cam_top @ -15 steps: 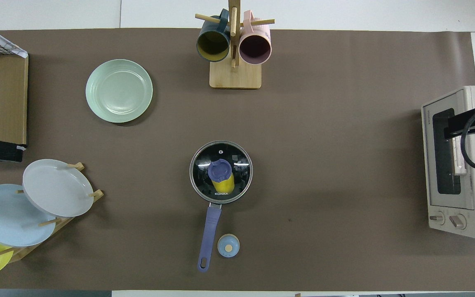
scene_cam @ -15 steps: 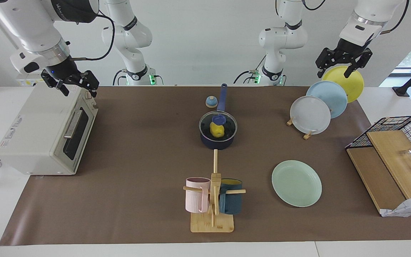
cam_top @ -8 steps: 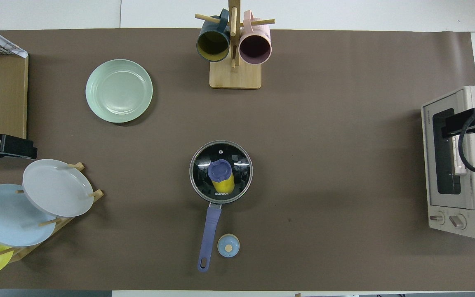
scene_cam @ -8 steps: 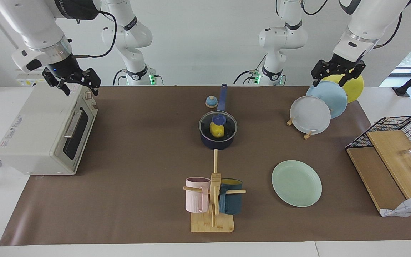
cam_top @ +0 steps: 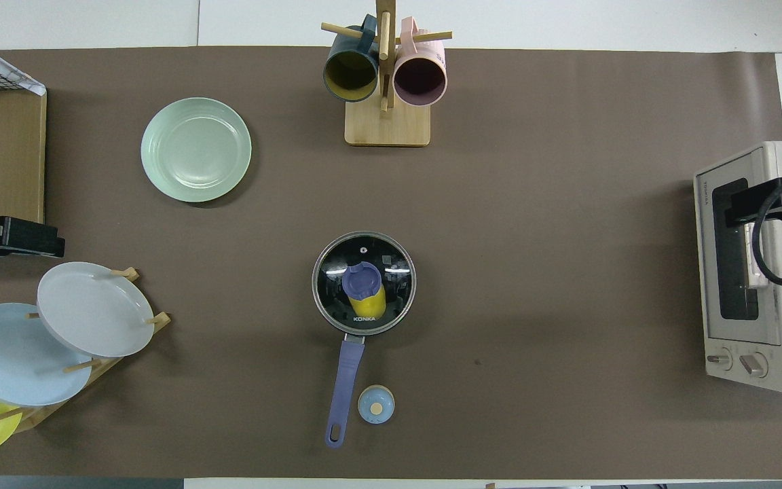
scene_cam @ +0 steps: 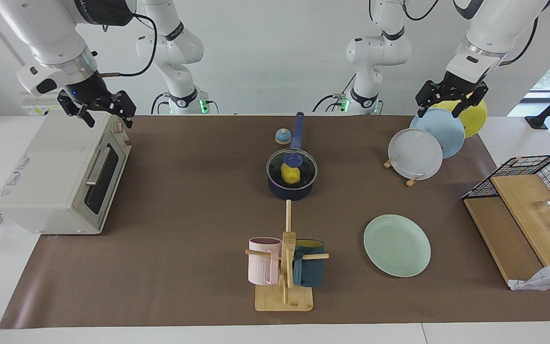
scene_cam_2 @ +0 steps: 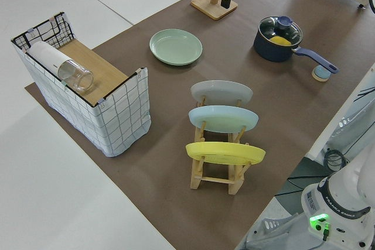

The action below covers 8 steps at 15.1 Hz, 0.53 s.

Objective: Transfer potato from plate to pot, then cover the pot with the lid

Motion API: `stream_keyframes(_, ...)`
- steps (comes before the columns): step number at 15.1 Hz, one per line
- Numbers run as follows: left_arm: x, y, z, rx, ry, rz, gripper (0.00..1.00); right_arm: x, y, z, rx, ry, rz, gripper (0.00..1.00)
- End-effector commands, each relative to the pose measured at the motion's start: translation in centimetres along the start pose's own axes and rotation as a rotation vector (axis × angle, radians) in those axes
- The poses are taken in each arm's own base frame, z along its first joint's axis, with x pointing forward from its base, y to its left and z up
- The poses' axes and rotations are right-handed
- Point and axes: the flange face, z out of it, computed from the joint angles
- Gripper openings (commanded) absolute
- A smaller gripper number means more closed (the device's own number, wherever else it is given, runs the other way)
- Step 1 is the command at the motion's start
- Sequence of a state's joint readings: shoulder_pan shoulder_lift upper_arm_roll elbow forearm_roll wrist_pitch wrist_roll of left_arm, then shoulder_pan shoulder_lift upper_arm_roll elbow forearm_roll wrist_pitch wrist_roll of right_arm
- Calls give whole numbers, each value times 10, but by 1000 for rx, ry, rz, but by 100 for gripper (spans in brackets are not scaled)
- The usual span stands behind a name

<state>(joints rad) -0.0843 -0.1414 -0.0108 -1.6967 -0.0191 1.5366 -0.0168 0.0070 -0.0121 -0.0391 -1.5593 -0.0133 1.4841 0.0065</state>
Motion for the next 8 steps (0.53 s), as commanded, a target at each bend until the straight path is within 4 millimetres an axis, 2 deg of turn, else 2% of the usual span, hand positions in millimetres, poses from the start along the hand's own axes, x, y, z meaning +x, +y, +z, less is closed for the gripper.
stream_keyframes(1,-1,-2,2,-14,14,-22,100,-3,-2,-3,18,16,-25,100)
stream_keyframes(8,-1,-1,3,-13,12,-19,100,-4,-2,-4,17,19,-26,100)
